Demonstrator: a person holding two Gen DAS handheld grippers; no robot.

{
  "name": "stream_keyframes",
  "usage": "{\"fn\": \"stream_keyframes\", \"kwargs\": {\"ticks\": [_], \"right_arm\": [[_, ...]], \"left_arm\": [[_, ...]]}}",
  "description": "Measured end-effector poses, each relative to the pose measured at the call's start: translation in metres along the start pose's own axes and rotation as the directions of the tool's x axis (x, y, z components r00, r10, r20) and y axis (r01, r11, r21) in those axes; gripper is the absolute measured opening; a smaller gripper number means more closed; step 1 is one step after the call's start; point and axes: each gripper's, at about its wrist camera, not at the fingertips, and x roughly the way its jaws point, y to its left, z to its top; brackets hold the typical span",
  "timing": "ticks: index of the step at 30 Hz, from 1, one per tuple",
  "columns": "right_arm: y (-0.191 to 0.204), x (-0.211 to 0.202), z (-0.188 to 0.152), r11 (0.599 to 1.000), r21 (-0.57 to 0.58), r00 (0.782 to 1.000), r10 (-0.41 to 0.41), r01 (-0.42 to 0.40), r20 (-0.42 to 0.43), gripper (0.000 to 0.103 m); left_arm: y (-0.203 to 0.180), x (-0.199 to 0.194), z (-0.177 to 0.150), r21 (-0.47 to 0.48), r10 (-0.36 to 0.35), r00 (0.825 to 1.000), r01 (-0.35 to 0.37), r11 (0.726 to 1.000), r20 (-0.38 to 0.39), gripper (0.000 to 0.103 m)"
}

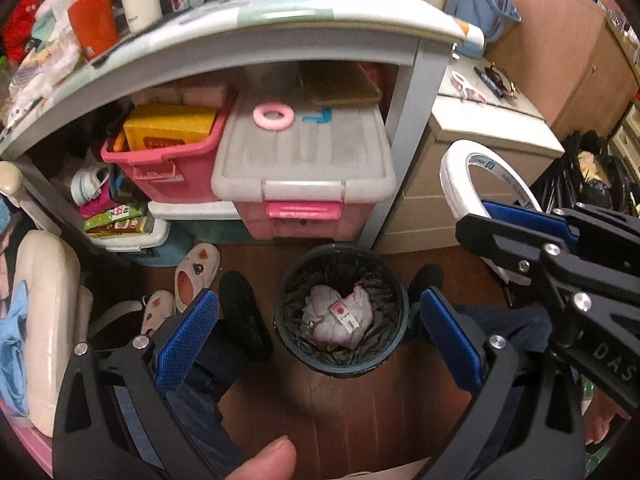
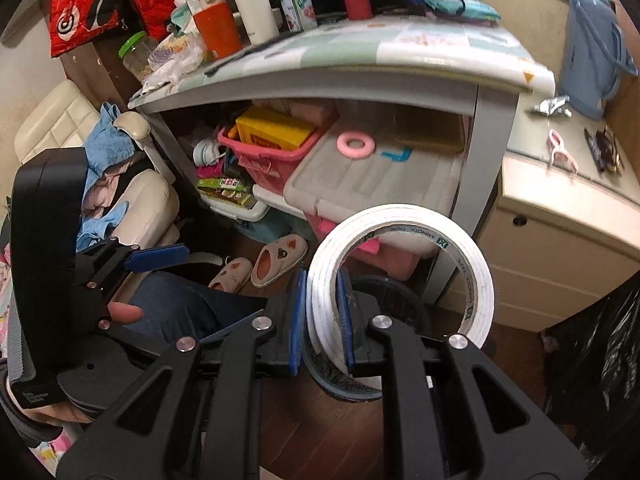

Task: Collect trash
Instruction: 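Carry the white tape roll with the right tool down over the bin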

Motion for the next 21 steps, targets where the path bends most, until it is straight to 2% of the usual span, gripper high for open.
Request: {"fn": "stream_keyframes", "kwargs": {"ticks": [11,21], "right_arm": [[-0.021,0.047,-0.034,0.997,0.068,0.996,0.029,-0.024,-0.079,0.016],[-0.040,0.092,-0.055,0.991,0.128,0.986,0.058,-0.038,-0.156,0.016]], "left_arm": [[-0.002,0.053,-0.021,0.007,-0.004,0.996,0.004,1.000,-0.084,0.098],[0.003,0.103,-0.039,-0.003,-0.007,0.985,0.006,1.000,-0.173,0.098]]}}
